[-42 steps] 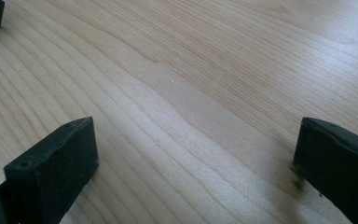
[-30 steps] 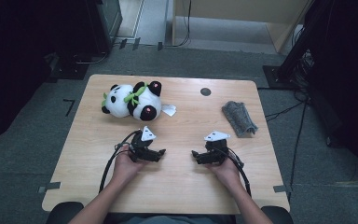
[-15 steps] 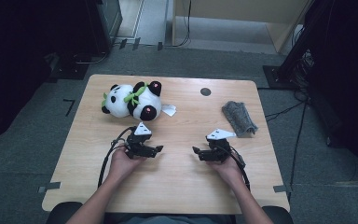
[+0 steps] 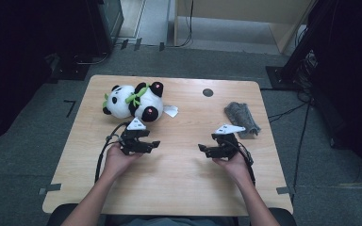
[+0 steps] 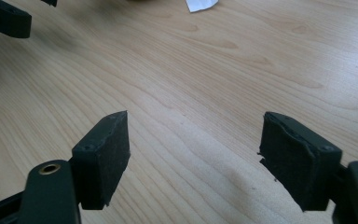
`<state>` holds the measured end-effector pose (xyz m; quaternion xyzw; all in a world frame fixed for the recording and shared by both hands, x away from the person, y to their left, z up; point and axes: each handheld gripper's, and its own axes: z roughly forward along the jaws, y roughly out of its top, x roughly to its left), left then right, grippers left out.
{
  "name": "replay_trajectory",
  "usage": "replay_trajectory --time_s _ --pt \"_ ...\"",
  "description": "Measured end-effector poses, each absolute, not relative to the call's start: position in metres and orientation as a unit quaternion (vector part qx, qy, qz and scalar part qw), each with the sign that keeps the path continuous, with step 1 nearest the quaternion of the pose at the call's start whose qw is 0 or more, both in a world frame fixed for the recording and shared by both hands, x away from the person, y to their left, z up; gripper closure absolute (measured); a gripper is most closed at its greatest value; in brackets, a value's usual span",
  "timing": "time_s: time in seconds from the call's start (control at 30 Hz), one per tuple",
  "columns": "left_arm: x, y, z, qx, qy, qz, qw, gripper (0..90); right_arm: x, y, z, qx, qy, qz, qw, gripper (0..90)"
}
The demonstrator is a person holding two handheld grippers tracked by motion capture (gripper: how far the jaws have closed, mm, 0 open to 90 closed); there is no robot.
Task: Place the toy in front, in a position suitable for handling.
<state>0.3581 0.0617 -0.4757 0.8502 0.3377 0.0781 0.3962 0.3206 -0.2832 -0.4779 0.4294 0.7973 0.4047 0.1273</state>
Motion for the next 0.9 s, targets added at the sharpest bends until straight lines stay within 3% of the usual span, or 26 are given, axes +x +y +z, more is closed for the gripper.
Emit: replay_trajectory --time_s 0.17,0.37,0.53,0.7,0.9 --pt "0.362 0.069 -0.471 0.845 0.342 0.070 0.405 28.0 0.323 -0.287 -0.475 0.427 0.796 0.411 0.125 26.6" --pt "0.369 0.078 -0.468 0.847 0.333 0.074 0.407 35.2 0.327 -0.292 -0.475 0.434 0.791 0.413 0.125 26.6" --pt "0.373 0.082 -0.463 0.841 0.341 0.061 0.416 33.7 0.329 -0.293 -0.472 0.436 0.793 0.404 0.130 26.5" --pt "0.376 0.085 -0.460 0.838 0.338 0.039 0.426 24.8 0.330 -0.295 -0.472 0.442 0.789 0.404 0.135 26.5" --pt "0.378 0.091 -0.456 0.833 0.345 0.051 0.429 29.7 0.332 -0.299 -0.471 0.446 0.788 0.403 0.132 30.2"
